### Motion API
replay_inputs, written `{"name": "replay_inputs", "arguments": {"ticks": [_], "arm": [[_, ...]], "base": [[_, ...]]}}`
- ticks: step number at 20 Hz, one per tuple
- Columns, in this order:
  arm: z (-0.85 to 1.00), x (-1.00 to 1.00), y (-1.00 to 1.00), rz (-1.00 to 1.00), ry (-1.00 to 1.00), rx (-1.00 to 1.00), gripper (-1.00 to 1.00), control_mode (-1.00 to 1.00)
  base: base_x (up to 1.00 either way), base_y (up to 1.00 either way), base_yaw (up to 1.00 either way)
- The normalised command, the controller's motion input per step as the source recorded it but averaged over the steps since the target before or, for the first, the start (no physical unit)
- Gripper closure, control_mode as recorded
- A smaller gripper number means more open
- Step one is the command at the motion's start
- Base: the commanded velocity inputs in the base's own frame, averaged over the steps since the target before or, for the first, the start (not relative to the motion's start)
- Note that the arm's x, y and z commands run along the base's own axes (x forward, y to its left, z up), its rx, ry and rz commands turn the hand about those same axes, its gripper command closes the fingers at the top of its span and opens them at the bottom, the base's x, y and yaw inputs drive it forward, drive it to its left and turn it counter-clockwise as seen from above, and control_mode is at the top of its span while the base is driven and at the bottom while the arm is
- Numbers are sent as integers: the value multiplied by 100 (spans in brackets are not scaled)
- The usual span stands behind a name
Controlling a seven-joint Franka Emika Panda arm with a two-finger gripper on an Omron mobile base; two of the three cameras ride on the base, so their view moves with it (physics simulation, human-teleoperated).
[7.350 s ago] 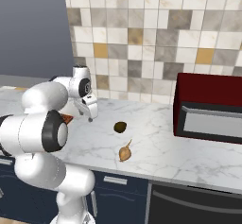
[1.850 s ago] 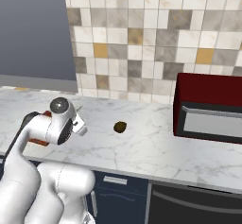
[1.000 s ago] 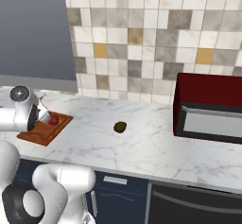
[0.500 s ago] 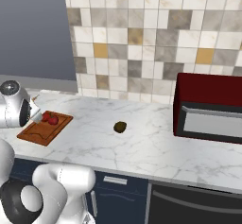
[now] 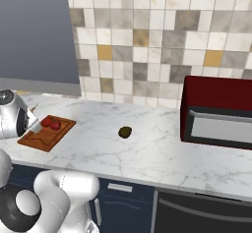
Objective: Place the avocado, onion, tomato, and bell pepper on the cutting board.
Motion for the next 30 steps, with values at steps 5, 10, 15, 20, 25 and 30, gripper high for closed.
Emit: {"name": "replay_inputs", "arguments": {"ticks": [5,10,15,20,25,30], "arm": [[-35,0,0,1,1,-6,100,-100],[-30,1,1,2,3,0,100,-100],[-27,4,7,2,2,0,100,-100],[-11,23,21,-1,0,0,-100,-100],[2,25,4,-7,-1,0,-100,-100],[60,11,0,-13,1,1,-100,-100]], "base": [[0,0,0],[0,0,0],[0,0,0],[0,0,0],[0,0,0],[0,0,0]]}}
